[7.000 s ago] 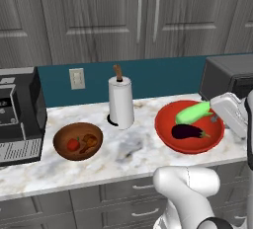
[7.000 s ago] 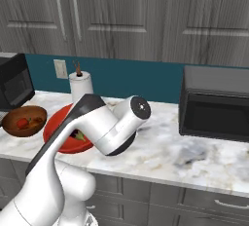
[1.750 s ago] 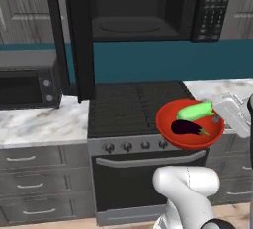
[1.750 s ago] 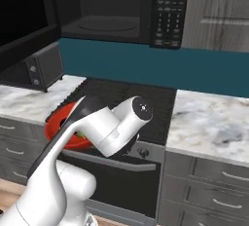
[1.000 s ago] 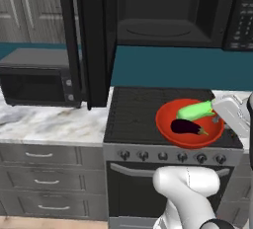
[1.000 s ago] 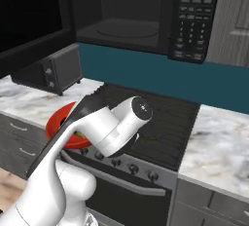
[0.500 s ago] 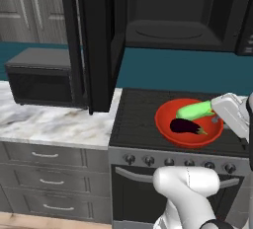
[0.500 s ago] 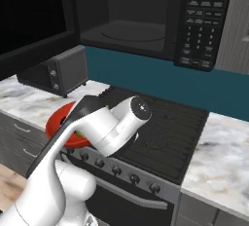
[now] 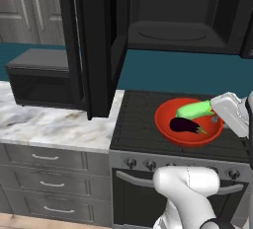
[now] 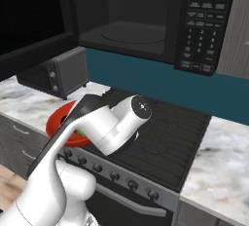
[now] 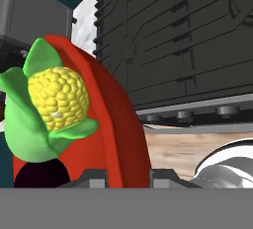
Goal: Place the bowl containing the eggplant and corn in the microwave. Close the microwave door and press the start button to microwave the meal.
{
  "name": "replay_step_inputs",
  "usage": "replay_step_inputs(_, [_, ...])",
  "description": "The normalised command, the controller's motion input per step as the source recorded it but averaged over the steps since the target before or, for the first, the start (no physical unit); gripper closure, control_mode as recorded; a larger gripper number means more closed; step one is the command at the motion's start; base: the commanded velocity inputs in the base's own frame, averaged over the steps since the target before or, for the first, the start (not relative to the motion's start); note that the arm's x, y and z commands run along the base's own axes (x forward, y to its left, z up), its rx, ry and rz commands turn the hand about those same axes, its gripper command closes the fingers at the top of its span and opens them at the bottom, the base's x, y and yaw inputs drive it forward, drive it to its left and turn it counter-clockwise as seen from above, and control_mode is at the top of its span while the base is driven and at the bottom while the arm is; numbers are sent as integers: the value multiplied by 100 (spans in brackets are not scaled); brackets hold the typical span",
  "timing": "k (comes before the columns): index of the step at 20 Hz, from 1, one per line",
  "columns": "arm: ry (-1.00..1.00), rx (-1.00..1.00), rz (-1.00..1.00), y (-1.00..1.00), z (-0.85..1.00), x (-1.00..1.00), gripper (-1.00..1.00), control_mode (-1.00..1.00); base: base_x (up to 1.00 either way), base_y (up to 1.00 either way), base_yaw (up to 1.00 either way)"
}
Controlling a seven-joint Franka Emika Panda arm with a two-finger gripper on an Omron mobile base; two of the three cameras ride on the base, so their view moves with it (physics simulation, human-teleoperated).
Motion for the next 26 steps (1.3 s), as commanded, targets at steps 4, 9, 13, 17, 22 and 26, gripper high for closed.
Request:
replay_step_inputs(4, [0, 0, 0, 0, 0, 2, 100, -100, 0, 0, 0])
replay_step_inputs(9, [0, 0, 0, 0, 0, 1, 100, -100, 0, 0, 0])
replay_step_inputs(13, [-6, 0, 0, 0, 21, 0, 100, -100, 0, 0, 0])
replay_step_inputs(17, [-12, 0, 0, 0, 65, -2, 100, -100, 0, 0, 0])
replay_step_inputs(22, [-1, 0, -13, 0, 65, 0, 100, -100, 0, 0, 0])
replay_step_inputs(26, [0, 0, -29, 0, 59, 4, 100, -100, 0, 0, 0])
